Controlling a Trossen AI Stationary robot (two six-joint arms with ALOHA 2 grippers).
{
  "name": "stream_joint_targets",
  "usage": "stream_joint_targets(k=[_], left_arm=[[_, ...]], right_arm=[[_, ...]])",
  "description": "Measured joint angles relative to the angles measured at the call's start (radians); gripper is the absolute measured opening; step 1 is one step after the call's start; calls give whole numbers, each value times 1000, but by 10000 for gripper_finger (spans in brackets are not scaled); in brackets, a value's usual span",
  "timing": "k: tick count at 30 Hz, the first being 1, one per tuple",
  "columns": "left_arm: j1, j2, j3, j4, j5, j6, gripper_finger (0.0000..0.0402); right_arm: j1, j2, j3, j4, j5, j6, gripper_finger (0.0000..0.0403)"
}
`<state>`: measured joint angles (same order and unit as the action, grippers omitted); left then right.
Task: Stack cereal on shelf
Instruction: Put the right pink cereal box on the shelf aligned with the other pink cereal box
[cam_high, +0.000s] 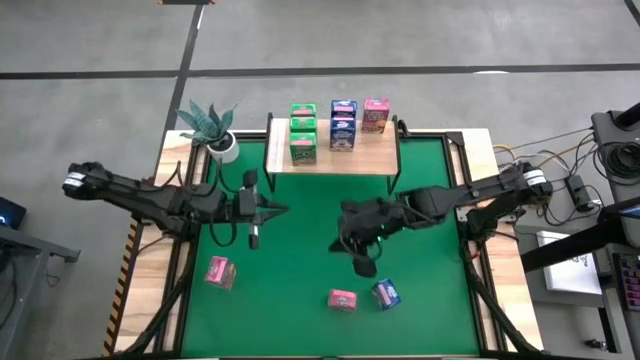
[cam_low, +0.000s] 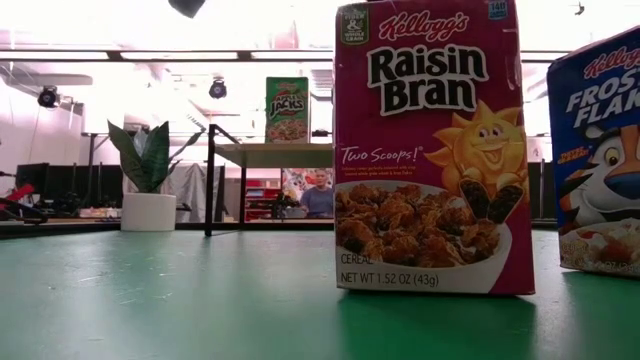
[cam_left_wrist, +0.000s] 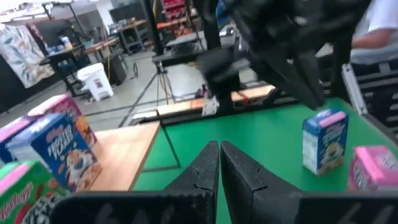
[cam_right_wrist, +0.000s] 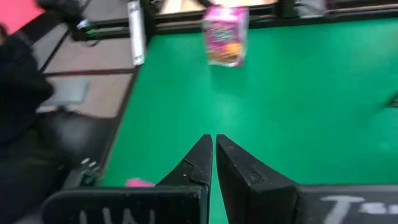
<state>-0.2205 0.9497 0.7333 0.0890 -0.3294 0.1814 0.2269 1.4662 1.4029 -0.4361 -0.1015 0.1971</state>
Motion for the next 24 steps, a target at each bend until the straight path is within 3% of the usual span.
stream_joint_targets(k=[3,16,24], left_arm=[[-15,0,11,7,0,-12,0],[-27,14,11,-1,0,-41,0],[-28,14,11,10,0,-45,0]], right_arm=[[61,6,0,4,13,19,13],[268,22,0,75,357,74,13],[337,75,-2,106,370,170,13]])
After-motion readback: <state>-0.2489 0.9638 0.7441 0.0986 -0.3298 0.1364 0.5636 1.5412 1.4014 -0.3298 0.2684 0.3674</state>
